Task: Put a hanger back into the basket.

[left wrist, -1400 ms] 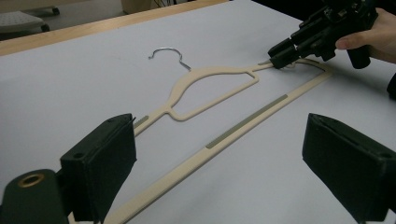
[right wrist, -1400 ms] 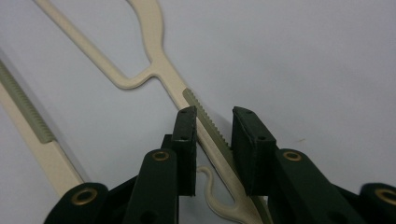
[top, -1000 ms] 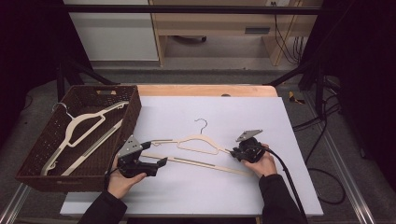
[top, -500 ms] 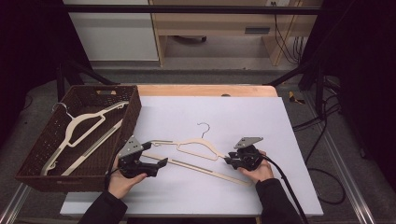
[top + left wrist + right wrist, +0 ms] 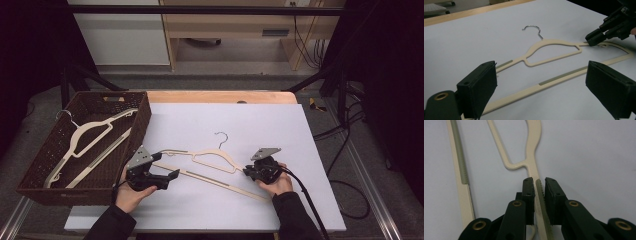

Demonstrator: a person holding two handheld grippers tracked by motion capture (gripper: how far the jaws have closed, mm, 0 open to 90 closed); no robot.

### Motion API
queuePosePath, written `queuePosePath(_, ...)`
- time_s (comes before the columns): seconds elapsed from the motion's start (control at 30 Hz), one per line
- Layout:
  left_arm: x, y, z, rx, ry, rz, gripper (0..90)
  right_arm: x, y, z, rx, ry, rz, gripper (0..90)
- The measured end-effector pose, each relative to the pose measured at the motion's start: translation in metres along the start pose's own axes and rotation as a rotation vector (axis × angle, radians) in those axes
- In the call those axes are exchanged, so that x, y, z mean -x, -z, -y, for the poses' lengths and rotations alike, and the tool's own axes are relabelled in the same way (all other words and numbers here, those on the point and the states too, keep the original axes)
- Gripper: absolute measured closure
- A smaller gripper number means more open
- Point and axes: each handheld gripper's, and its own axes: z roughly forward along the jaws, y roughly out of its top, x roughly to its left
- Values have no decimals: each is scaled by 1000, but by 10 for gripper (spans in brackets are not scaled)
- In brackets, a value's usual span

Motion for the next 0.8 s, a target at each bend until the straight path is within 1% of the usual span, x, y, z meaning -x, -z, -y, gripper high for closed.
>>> queuePosePath(0.03,0,0,0,-1,0,1,100,-2,1,2,-9,-13,-8,792)
queuePosePath(0.1,0,-1,0,-4,-1,0,100,-9,3,6,-2,-4,-1,790)
queuePosePath(0.13,0,-1,0,-4,0,1,100,-11,4,7,1,-15,-3,786)
queuePosePath(0.2,1,-1,0,-4,-2,-1,100,-10,5,8,17,14,1,742)
queuePosePath(0.27,1,-1,0,-1,-2,3,100,-9,5,8,16,3,-5,713)
queuePosePath(0.3,1,-1,0,-1,-1,2,100,-10,3,9,-3,-5,-7,711)
queuePosePath(0.37,0,-2,0,-4,1,4,100,-9,4,9,-1,22,-15,716)
queuePosePath(0.4,1,-2,0,-9,-1,5,100,-10,3,8,-2,22,-5,731)
queuePosePath(0.43,1,-3,0,-8,-2,6,100,-10,3,8,-4,36,-2,766)
queuePosePath(0.47,2,-4,0,-9,-1,8,101,-10,4,8,-6,39,-2,790)
queuePosePath(0.53,2,-7,-2,-15,-5,13,102,-10,4,8,-7,45,-5,794)
queuePosePath(0.6,3,-12,-5,-27,-9,19,103,-8,3,8,3,43,-22,797)
queuePosePath(0.63,4,-15,-7,-36,-15,23,102,-7,4,8,3,46,-32,797)
queuePosePath(0.67,4,-18,-8,-46,-24,23,102,-6,4,8,2,35,-39,798)
queuePosePath(0.7,5,-21,-10,-54,-32,24,102,-6,5,8,3,39,-45,799)
queuePosePath(0.77,5,-28,-14,-63,-31,28,105,-8,9,6,14,61,-37,799)
queuePosePath(0.8,4,-32,-16,-71,-31,29,107,-9,11,5,21,63,-35,799)
